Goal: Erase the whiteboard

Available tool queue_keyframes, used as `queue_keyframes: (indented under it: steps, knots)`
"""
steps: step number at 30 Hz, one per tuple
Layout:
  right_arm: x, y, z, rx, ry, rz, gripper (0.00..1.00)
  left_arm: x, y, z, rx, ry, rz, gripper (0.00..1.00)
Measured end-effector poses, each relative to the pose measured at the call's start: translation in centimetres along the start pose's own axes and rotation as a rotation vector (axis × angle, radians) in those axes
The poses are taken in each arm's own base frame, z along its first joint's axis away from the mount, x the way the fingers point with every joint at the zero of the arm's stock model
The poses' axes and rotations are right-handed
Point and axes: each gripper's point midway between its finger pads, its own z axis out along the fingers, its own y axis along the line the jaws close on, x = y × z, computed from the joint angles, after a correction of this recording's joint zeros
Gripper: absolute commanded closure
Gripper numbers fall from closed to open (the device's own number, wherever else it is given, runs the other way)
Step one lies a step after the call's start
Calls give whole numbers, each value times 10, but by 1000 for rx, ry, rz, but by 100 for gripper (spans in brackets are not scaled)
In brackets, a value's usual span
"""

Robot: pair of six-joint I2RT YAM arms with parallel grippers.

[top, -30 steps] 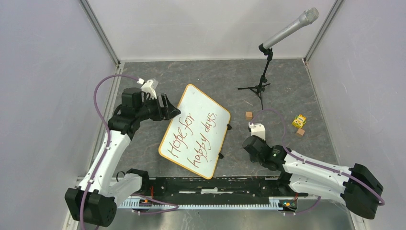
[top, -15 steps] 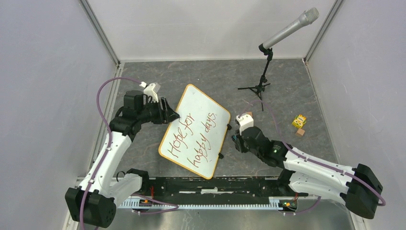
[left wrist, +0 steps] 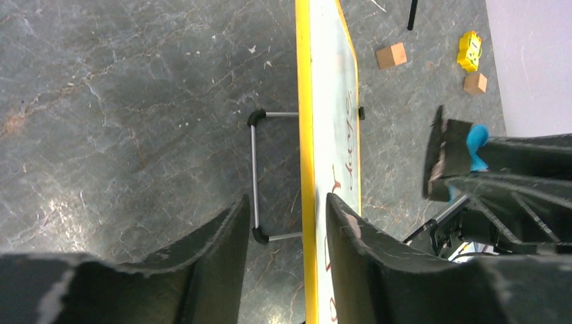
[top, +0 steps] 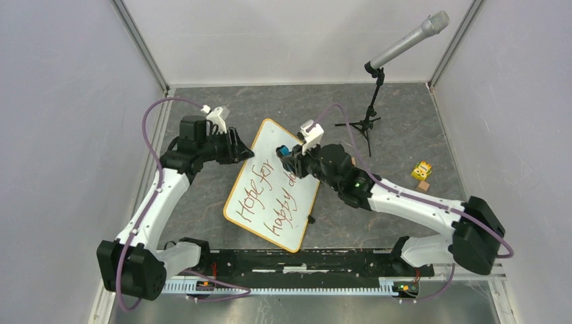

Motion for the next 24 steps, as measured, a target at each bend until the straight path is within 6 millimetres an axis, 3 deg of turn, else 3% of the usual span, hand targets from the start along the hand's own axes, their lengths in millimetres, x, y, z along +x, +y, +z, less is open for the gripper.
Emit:
queue_keyframes:
  steps: [10, 17, 24]
  knots:
    - [16, 7, 38, -51, -12, -75, 98, -3, -3, 11, 38, 23, -2, 67]
    - [10, 17, 45, -103, -56, -97, 98, -4, -8, 12, 68, 17, 12, 79]
    - [21, 35, 44, -154, -58, -100, 98, -3, -11, 13, 83, 16, 18, 96]
